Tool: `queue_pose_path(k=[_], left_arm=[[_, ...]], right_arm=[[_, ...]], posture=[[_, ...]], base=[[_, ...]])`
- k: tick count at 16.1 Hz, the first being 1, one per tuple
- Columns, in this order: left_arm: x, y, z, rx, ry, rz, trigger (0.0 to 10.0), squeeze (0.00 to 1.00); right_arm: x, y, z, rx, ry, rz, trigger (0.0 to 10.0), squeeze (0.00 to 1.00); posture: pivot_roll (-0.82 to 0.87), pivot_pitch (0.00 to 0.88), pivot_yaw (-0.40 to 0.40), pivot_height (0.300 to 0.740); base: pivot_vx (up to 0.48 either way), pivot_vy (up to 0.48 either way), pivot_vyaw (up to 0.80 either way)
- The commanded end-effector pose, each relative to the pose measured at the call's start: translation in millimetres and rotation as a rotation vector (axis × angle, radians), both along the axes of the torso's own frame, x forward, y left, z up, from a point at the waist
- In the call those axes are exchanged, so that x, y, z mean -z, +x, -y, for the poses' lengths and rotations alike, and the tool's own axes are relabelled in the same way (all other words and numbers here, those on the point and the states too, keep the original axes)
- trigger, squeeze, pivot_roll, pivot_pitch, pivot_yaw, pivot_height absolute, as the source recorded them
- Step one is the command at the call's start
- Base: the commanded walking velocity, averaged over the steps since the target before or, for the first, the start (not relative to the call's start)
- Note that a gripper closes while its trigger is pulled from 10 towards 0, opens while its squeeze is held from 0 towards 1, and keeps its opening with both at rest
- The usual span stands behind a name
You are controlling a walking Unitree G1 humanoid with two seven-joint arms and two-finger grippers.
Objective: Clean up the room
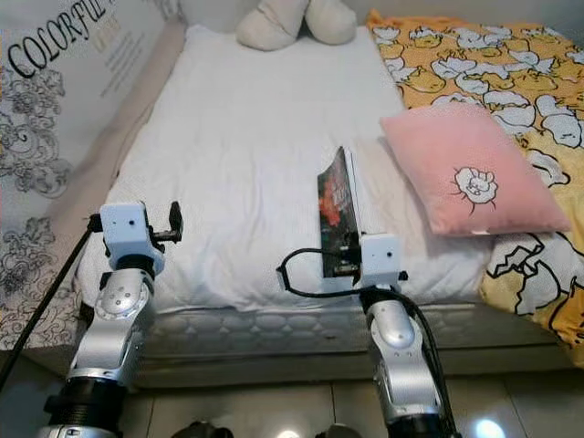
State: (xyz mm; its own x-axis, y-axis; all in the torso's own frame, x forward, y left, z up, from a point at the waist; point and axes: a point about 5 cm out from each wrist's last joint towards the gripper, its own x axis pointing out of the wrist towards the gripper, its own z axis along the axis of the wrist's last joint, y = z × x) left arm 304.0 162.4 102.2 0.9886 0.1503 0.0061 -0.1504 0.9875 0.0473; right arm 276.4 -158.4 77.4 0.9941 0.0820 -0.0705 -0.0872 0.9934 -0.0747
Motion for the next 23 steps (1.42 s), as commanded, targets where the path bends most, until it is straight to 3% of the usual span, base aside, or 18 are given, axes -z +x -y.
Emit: queue_pose_path(k=[1,7,11,12,16,17,23], left_arm=[[-4.7,4.2,2.6,0.014,0.013,0.010,10.0,0.00],[-3.2,3.7,6.1,0.018,-0.021,0.002,10.0,0.00],[-5.3,5.7,4.6,0.016,-0.028,0.008,10.0,0.00],[-5.3,5.7,4.4,0.014,-0.029,0.008,10.0,0.00],[-5.8,6.7,5.7,0.019,-0.027,0.010,10.0,0.00],[-7.3,9.7,11.1,0.030,0.019,0.011,10.0,0.00],[-9.5,9.4,11.7,0.023,-0.030,0.023,10.0,0.00]], right_arm=[[-15.5,7.8,0.7,0.001,0.003,0.085,0.0,1.00],[-22.7,14.8,1.8,-0.012,-0.022,0.117,0.0,1.00],[-25.6,20.8,-2.1,-0.030,-0.052,0.128,0.0,1.00],[-25.5,21.6,-1.5,-0.028,-0.054,0.127,0.0,0.00],[-24.5,25.4,-1.1,-0.028,-0.063,0.121,0.0,0.00],[-23.2,27.2,-0.7,-0.022,-0.076,0.105,10.0,0.00],[-28.4,34.7,2.6,0.004,-0.020,0.101,10.0,0.00]], posture=[[-0.12,0.000,0.061,0.736],[-0.12,0.000,0.056,0.736],[-0.11,0.000,0.052,0.736],[-0.11,0.000,0.051,0.736],[-0.11,0.000,0.047,0.736],[-0.11,0.000,0.046,0.736],[-0.12,0.000,0.051,0.736]], base=[[0.000,0.000,0.00],[0.000,0.000,0.00],[0.063,0.392,0.00],[0.000,0.428,0.00],[0.000,0.432,0.00],[0.000,0.000,0.00],[0.320,0.000,0.00]])
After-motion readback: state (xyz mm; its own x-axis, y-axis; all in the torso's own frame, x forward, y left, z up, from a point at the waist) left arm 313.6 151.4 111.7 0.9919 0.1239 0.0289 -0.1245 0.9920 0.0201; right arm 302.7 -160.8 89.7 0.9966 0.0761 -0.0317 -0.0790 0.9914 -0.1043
